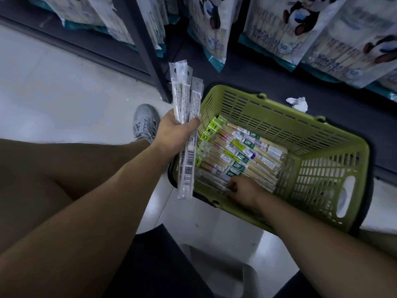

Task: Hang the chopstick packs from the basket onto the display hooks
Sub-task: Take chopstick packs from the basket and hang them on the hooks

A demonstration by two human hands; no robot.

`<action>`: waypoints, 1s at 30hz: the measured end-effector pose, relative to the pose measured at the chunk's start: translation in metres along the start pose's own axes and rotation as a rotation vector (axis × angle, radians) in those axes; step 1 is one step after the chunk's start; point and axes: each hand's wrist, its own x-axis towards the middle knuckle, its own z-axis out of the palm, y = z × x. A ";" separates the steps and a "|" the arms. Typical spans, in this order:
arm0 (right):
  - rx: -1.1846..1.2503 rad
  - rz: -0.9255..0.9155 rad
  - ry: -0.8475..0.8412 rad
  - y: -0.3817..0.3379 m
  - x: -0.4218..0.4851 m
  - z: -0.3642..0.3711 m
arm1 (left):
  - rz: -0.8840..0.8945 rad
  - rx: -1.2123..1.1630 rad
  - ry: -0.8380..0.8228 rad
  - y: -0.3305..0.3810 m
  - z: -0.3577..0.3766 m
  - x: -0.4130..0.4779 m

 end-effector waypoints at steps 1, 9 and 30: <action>-0.002 0.003 -0.004 0.000 0.001 0.000 | -0.001 -0.001 0.003 0.001 0.000 0.000; -0.022 -0.042 0.138 -0.001 -0.001 0.001 | -0.004 0.002 0.022 -0.001 0.001 0.000; -0.047 0.061 -0.288 -0.008 -0.007 -0.026 | -0.041 -0.038 0.043 0.004 0.001 -0.007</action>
